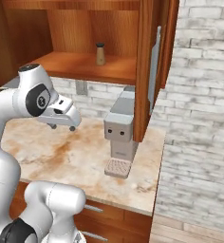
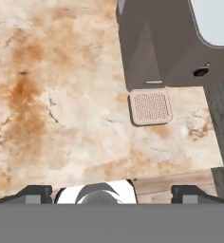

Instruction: Take 2 condiments from the cabinet and move them on the counter near the stove.Make sure the condiments are lined up with each other, next to each other.

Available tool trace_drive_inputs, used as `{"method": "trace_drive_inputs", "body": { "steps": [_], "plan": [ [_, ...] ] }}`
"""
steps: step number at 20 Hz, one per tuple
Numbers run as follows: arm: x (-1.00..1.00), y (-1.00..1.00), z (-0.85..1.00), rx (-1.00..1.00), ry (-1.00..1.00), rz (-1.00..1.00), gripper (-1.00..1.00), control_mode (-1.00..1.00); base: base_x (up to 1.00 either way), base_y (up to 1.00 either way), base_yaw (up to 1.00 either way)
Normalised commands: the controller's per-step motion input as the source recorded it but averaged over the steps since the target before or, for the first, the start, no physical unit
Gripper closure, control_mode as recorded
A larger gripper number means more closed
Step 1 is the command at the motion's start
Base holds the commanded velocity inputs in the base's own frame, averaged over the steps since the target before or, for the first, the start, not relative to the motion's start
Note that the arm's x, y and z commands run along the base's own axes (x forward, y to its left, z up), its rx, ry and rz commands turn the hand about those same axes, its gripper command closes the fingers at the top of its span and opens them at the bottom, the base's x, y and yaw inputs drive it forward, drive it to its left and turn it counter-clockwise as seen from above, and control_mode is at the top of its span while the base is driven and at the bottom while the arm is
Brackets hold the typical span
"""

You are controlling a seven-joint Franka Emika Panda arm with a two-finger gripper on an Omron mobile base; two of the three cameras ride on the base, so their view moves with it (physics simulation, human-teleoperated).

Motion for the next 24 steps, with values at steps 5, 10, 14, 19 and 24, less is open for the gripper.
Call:
{"method": "trace_drive_inputs", "body": {
  "steps": [5,10,14,19,24],
  "plan": [
    [0.00,0.00,0.00,0.00,0.00,0.00,-1.00,1.00,0.41,0.00,0.00],
    [-0.09,-0.04,0.59,0.00,-0.51,0.06,-1.00,-1.00,0.00,0.00,0.00],
    [-0.03,-0.20,0.57,0.00,-0.43,0.05,-1.00,-1.00,0.00,0.00,0.00],
    [0.21,-0.15,0.35,0.00,-0.40,0.08,-1.00,-1.00,0.00,0.00,0.00],
    [0.27,-0.03,0.55,0.00,-0.26,0.07,-1.00,-1.00,0.00,0.00,0.00]
  ]
}}
